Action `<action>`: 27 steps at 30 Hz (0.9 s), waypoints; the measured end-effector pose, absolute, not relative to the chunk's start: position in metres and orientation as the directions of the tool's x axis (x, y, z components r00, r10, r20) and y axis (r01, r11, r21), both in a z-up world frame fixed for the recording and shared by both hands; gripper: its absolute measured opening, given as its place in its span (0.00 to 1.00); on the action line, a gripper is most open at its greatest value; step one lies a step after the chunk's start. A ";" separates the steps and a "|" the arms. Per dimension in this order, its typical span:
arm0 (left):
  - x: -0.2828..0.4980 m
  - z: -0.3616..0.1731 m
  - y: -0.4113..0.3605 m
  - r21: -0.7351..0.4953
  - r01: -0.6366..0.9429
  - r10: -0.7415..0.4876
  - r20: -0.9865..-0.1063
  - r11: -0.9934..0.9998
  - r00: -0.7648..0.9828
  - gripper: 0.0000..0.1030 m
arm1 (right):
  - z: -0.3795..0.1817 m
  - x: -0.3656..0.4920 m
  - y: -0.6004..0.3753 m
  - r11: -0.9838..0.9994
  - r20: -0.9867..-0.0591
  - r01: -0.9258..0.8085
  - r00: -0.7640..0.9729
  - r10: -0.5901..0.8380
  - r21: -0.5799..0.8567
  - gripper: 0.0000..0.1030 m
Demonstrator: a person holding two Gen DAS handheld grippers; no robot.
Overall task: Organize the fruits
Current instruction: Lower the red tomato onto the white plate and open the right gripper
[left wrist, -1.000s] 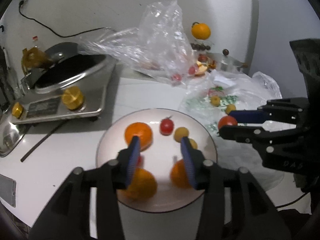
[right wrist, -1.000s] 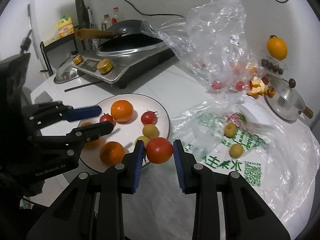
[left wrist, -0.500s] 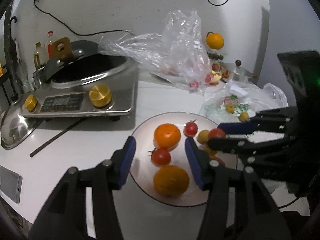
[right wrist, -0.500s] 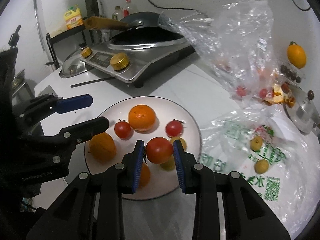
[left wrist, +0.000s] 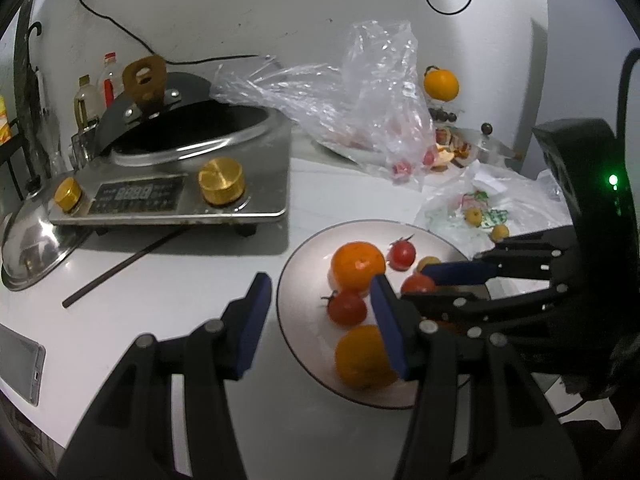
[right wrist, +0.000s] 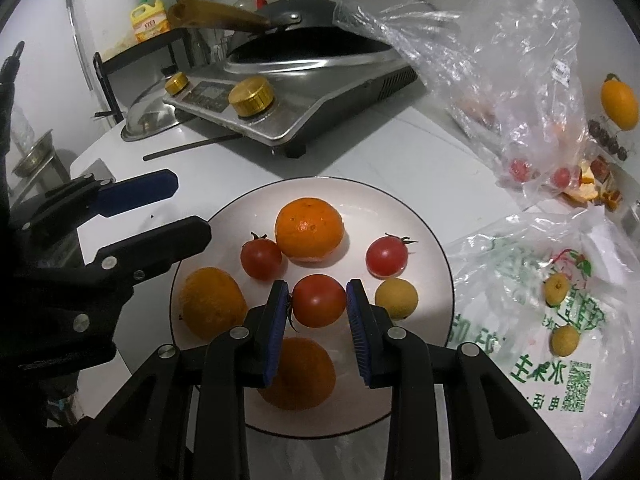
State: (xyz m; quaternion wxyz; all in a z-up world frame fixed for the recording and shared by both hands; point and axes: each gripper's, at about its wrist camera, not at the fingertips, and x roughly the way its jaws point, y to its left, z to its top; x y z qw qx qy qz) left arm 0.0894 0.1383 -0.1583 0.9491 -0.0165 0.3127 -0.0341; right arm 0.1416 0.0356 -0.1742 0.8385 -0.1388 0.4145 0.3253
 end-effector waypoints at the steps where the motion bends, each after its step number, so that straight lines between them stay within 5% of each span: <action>1: 0.089 -0.159 0.139 -0.054 0.054 -0.076 -0.593 0.997 0.802 0.51 | -0.175 0.142 0.036 0.751 -0.788 -0.660 0.443 0.427 0.036 0.31; 27: 0.071 -0.147 0.127 -0.040 0.052 -0.066 -0.577 0.998 0.814 0.52 | -0.162 0.124 0.026 0.769 -0.774 -0.639 0.491 0.399 -0.010 0.37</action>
